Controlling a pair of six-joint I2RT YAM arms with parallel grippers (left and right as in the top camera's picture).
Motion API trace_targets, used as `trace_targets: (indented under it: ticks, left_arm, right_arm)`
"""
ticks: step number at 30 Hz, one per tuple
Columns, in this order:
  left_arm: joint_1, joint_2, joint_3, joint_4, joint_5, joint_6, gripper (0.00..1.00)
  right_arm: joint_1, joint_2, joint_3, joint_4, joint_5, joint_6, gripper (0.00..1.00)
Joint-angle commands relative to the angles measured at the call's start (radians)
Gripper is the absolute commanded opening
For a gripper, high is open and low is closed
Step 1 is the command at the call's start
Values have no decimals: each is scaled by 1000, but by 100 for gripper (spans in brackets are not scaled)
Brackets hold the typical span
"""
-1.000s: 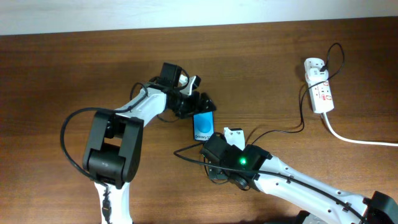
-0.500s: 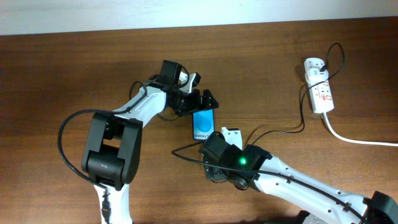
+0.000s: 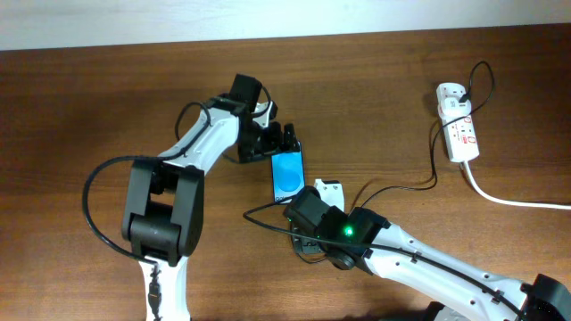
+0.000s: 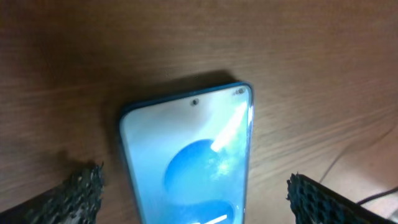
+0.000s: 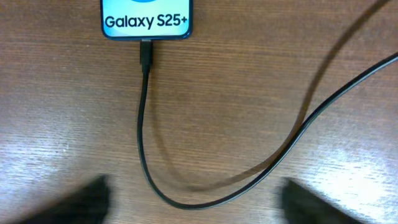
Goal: Plug charger to phone and switch on socket
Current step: 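Lower the phone flat onto the table with the left gripper and release, then move the right gripper over the white power strip's switch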
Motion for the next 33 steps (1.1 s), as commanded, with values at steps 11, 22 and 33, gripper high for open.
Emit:
trace_targets:
  ticks: [11,22,33]
  left_arm:
    - [79,-513,338,-291,-448,256,100]
    - [79,-671,-14,-210,-506,217,90]
    - [79,-1015,-289,-291,-724,190,99]
  right_arm:
    - [-344,-8,20,-156,21,175,4]
    - [-1059,82,409,-268,-114,-110,4]
    - [-1216,787,1108,-436,-110,-126,4]
